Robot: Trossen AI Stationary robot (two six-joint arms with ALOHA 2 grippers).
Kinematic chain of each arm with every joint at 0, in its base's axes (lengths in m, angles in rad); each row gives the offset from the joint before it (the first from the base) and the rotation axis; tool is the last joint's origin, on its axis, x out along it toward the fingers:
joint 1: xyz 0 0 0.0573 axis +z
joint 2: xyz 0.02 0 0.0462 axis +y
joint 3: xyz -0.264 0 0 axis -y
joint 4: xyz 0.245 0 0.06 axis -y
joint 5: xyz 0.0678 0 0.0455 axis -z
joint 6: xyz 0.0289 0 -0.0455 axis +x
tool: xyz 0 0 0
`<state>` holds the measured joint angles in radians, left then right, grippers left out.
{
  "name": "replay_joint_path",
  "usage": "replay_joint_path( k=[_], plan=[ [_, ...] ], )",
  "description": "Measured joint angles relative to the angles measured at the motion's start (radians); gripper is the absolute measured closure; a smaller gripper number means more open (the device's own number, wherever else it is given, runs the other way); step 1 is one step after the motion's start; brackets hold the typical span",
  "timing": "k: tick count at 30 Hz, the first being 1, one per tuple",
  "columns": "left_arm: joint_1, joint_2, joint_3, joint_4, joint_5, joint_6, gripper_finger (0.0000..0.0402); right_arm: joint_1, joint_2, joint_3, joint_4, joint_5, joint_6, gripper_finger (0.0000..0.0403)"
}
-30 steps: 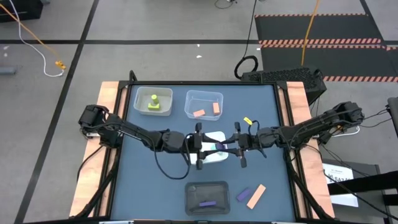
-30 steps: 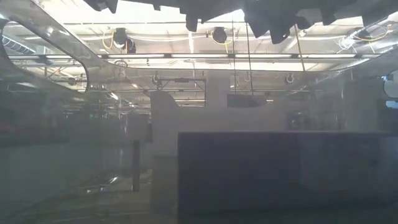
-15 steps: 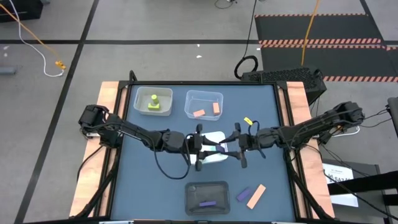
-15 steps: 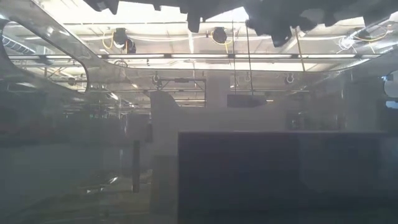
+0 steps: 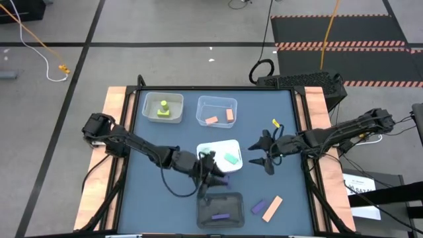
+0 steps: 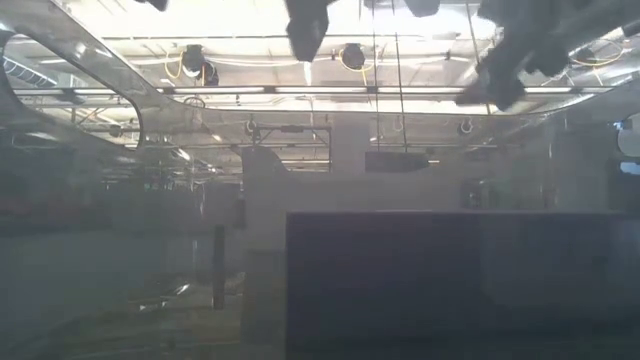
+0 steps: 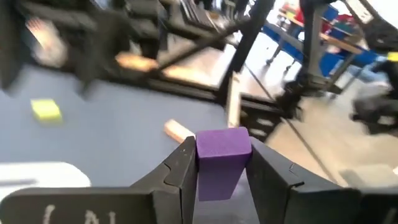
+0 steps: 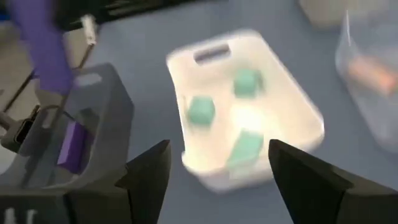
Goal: Sort & place blocks by color
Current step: Put the top violet block into the black bin, then put the light green block into the gray bin
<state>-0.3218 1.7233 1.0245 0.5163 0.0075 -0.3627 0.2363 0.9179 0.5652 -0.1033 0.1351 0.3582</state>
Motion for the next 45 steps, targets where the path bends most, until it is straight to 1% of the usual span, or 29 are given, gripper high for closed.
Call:
replay_joint_path(
  k=[4, 7, 12, 16, 18, 21, 24, 26, 31, 38, 42, 45],
  plan=[
    [-0.056, 0.014, -0.001, -0.059, 0.0, -0.105, 0.0291, 0.0, 0.0, 0.0, -0.129, 0.002, 0.175, 0.0154],
    [-0.091, 0.043, -0.001, -0.052, -0.003, -0.173, 0.029, 0.001, 0.014, 0.0, -0.231, 0.027, 0.256, 0.0156],
    [-0.133, 0.098, -0.001, -0.05, -0.004, -0.271, 0.0287, 0.001, 0.047, 0.0, -0.395, 0.027, 0.425, 0.0156],
    [-0.138, 0.127, 0.0, -0.049, -0.004, -0.31, 0.0286, 0.001, 0.079, 0.0, -0.506, 0.036, 0.566, 0.0156],
    [-0.136, 0.126, 0.0, -0.051, -0.004, -0.332, 0.0286, 0.001, 0.096, 0.0, -0.54, 0.054, 0.616, 0.0156],
    [-0.137, 0.125, 0.001, -0.081, 0.004, -0.357, 0.0285, 0.001, 0.127, 0.0, -0.593, 0.052, 0.679, 0.0156],
    [-0.146, 0.125, 0.001, -0.078, 0.048, -0.343, 0.0281, 0.001, 0.161, 0.0, -0.647, 0.052, 0.712, 0.0156],
    [-0.152, 0.125, 0.001, -0.082, 0.058, -0.325, 0.0272, 0.001, 0.181, 0.0, -0.684, 0.055, 0.725, 0.0156],
    [-0.152, 0.125, 0.001, -0.075, 0.06, -0.269, 0.023, 0.0, 0.224, 0.0, -0.695, 0.078, 0.73, 0.0156],
    [-0.152, 0.125, 0.001, -0.077, 0.068, -0.261, 0.018, 0.001, 0.288, 0.0, -0.69, 0.078, 0.73, 0.0156],
    [-0.151, 0.125, 0.001, -0.077, 0.067, -0.24, 0.0166, 0.001, 0.324, 0.0, -0.679, 0.077, 0.73, 0.0158],
    [-0.147, 0.125, 0.001, -0.076, 0.067, -0.234, 0.0164, 0.001, 0.342, 0.002, -0.671, 0.077, 0.73, 0.0175]
  ],
)
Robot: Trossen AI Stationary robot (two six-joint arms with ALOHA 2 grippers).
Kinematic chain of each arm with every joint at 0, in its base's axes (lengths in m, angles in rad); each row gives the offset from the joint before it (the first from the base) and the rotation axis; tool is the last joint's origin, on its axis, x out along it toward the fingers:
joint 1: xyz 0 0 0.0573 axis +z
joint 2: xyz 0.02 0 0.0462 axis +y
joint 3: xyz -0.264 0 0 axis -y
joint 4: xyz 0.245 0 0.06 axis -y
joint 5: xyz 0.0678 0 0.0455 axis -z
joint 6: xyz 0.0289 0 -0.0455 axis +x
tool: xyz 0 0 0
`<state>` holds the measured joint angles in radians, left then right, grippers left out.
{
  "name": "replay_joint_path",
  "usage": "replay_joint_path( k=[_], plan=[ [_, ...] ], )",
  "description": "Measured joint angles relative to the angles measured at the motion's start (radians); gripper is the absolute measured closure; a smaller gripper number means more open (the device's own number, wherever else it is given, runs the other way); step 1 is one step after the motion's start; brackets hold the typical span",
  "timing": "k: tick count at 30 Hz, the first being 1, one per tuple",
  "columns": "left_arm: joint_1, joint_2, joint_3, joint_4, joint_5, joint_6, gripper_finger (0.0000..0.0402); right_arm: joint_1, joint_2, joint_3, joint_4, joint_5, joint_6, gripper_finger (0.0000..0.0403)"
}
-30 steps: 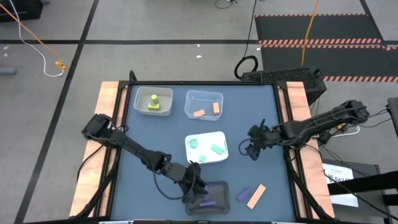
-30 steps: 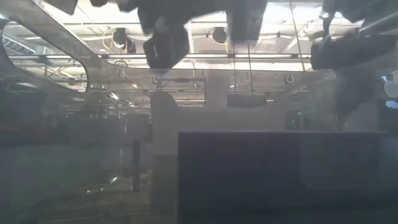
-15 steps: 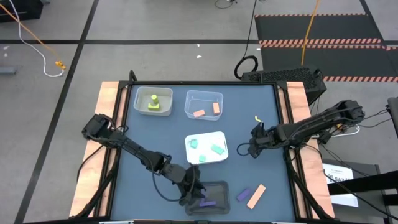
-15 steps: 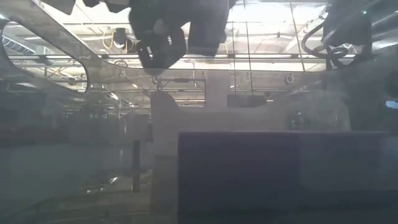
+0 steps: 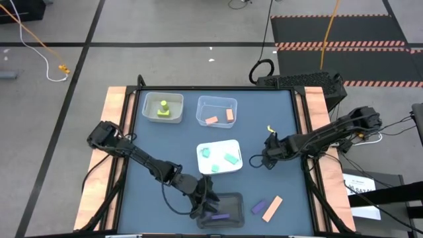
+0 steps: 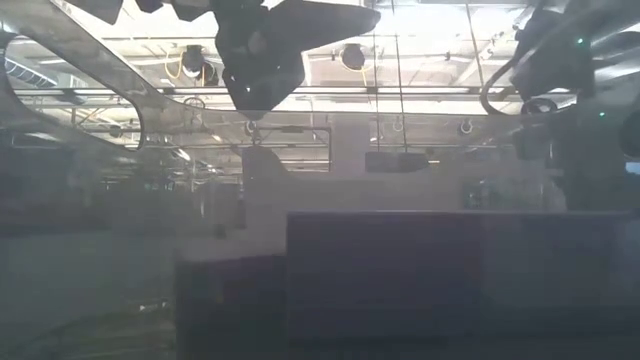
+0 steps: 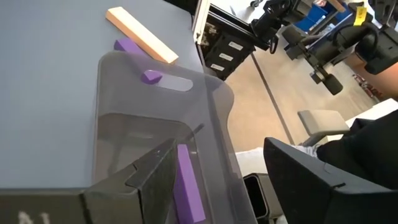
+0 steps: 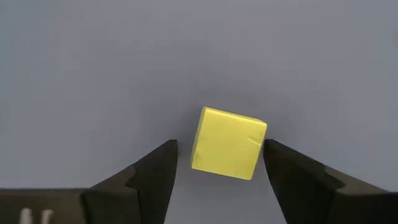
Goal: Sort & place blocks by color
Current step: Put the light green block into the gray bin
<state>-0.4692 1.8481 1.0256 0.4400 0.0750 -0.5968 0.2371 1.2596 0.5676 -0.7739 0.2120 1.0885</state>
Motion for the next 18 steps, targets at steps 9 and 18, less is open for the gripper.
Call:
replay_joint_path(
  k=[9, 18],
  plan=[
    [0.029, 0.0, 0.0, 0.007, 0.005, 0.016, 0.0162, 0.0, 0.012, 0.001, 0.032, 0.0, -0.005, 0.0286],
    [0.077, 0.0, 0.0, 0.006, 0.031, 0.036, 0.0162, 0.0, -0.062, -0.006, 0.051, 0.033, -0.041, 0.0286]
  ],
)
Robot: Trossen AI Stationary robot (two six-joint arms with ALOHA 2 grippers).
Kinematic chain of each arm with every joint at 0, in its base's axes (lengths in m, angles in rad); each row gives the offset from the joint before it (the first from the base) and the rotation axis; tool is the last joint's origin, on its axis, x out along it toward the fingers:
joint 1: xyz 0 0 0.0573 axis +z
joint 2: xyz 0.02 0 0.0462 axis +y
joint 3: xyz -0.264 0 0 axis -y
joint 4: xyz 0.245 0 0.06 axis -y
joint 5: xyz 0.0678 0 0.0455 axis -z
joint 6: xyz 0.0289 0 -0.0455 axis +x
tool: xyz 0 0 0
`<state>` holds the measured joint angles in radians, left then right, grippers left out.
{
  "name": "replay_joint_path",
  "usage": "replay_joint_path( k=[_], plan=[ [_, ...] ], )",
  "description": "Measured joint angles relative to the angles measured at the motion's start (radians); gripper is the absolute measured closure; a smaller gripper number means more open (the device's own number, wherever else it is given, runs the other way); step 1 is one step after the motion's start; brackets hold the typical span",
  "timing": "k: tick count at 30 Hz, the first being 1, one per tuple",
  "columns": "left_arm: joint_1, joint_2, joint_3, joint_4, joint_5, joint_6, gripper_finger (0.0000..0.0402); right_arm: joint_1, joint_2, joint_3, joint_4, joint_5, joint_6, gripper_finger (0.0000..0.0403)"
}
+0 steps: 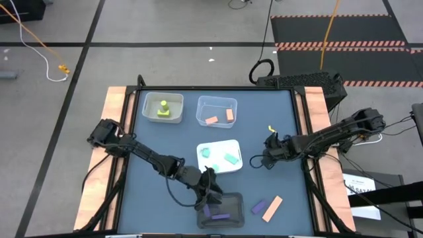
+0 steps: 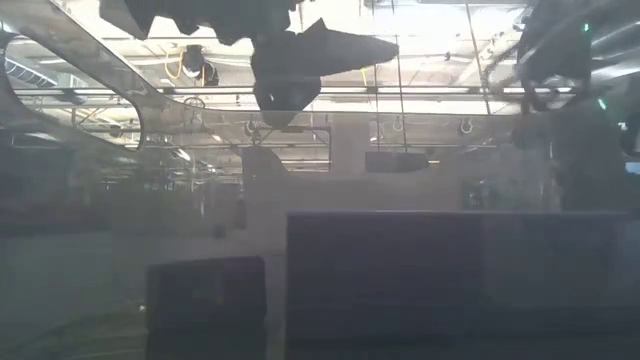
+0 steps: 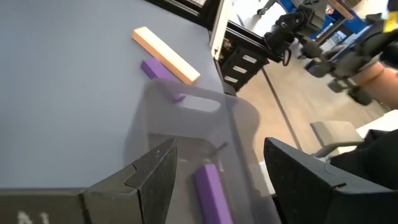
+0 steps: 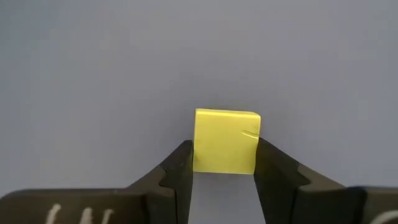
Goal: Sort & place blocks by color
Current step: Put the light green block into the gray bin
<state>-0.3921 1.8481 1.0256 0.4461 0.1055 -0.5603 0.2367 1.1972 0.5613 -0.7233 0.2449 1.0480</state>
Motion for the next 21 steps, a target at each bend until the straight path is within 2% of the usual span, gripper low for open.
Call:
replay_joint_path(
  k=[5, 11, 17, 21],
  plan=[
    [0.032, 0.0, 0.0, 0.001, 0.0, 0.06, 0.0162, 0.0, -0.096, 0.0, 0.131, 0.154, -0.108, 0.0286],
    [0.086, -0.001, 0.001, 0.04, -0.027, 0.091, 0.0162, -0.007, -0.157, 0.002, 0.537, 0.321, -0.486, 0.0286],
    [0.127, -0.001, 0.001, 0.106, -0.027, 0.141, 0.0163, -0.063, -0.149, 0.003, 0.974, 0.331, -0.899, 0.0286],
    [0.148, -0.001, 0.001, 0.183, -0.028, 0.185, 0.0163, -0.112, -0.146, 0.003, 1.119, 0.33, -1.099, 0.0286]
  ],
)
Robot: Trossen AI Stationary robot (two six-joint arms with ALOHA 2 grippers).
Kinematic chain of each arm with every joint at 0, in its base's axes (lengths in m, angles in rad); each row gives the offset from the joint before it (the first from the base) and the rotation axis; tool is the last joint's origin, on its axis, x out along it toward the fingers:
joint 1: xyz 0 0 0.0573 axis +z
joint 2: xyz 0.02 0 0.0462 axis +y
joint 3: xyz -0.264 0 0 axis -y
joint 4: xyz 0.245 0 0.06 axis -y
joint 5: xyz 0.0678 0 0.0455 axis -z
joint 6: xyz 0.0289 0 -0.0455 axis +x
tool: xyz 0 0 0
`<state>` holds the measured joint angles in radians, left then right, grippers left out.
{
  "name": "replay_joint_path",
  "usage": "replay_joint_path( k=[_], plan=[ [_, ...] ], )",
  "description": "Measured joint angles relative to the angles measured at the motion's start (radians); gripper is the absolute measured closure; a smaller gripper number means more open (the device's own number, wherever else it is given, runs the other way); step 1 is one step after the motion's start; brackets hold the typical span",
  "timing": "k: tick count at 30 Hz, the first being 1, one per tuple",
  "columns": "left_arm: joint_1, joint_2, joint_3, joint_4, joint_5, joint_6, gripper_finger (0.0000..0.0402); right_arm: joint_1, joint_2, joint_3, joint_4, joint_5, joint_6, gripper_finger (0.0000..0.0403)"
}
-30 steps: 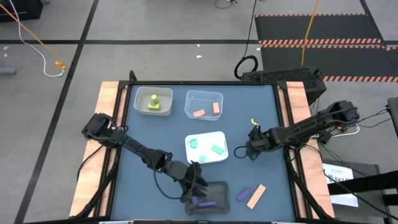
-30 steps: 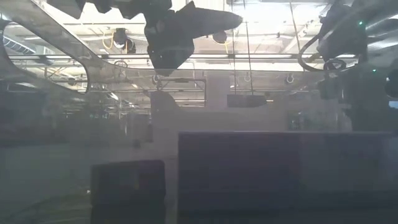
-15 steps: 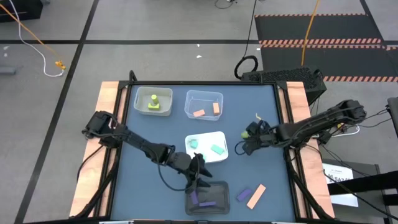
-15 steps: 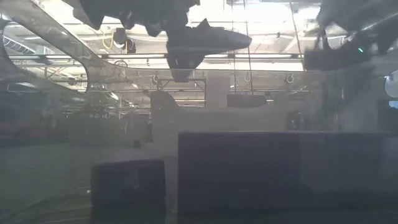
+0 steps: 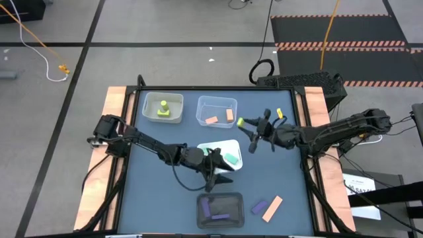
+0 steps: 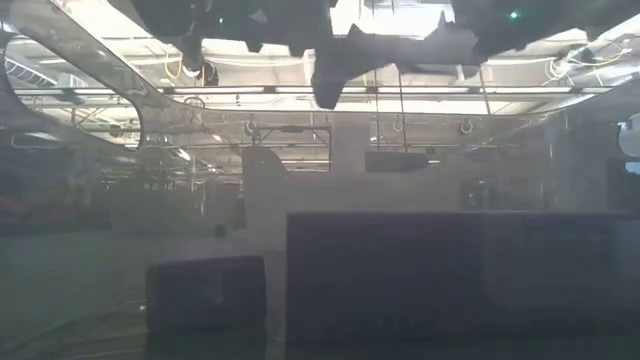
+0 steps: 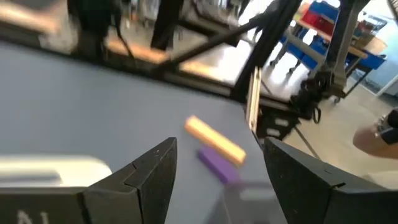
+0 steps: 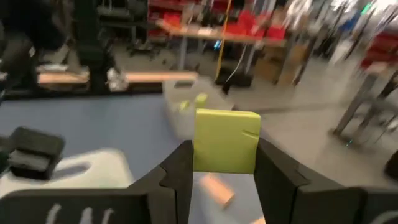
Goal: Sort & place blocks by color
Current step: Put the light green block into the gray bin
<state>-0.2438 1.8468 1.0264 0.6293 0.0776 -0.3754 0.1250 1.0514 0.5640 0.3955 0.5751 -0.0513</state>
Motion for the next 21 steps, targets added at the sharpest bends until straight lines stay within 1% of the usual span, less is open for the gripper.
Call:
replay_joint_path(
  k=[4, 9, 11, 14, 19, 20, 21],
  plan=[
    [0.015, 0.0, 0.0, 0.065, 0.0, 0.094, 0.0163, -0.031, 0.0, 0.001, 0.044, 0.0, -0.1, 0.0286],
    [0.035, 0.0, 0.0, 0.176, -0.001, 0.286, 0.0163, -0.034, 0.003, 0.001, 0.025, -0.001, -0.16, 0.0286],
    [0.044, 0.0, 0.0, 0.214, -0.031, 0.349, 0.0163, -0.034, 0.004, 0.001, 0.014, -0.001, -0.19, 0.0286],
    [0.058, 0.0, 0.0, 0.261, -0.153, 0.437, 0.0163, -0.034, 0.003, 0.001, 0.015, 0.0, -0.259, 0.0286],
    [0.075, 0.0, 0.0, 0.344, -0.473, 0.591, 0.0163, -0.034, 0.003, 0.001, 0.036, 0.0, -0.412, 0.0286],
    [0.08, 0.0, 0.0, 0.361, -0.519, 0.613, 0.0163, -0.034, 0.003, 0.001, 0.043, 0.0, -0.442, 0.0286],
    [0.087, 0.0, 0.0, 0.376, -0.543, 0.622, 0.0163, -0.034, 0.004, 0.001, 0.051, 0.0, -0.475, 0.0286]
  ],
)
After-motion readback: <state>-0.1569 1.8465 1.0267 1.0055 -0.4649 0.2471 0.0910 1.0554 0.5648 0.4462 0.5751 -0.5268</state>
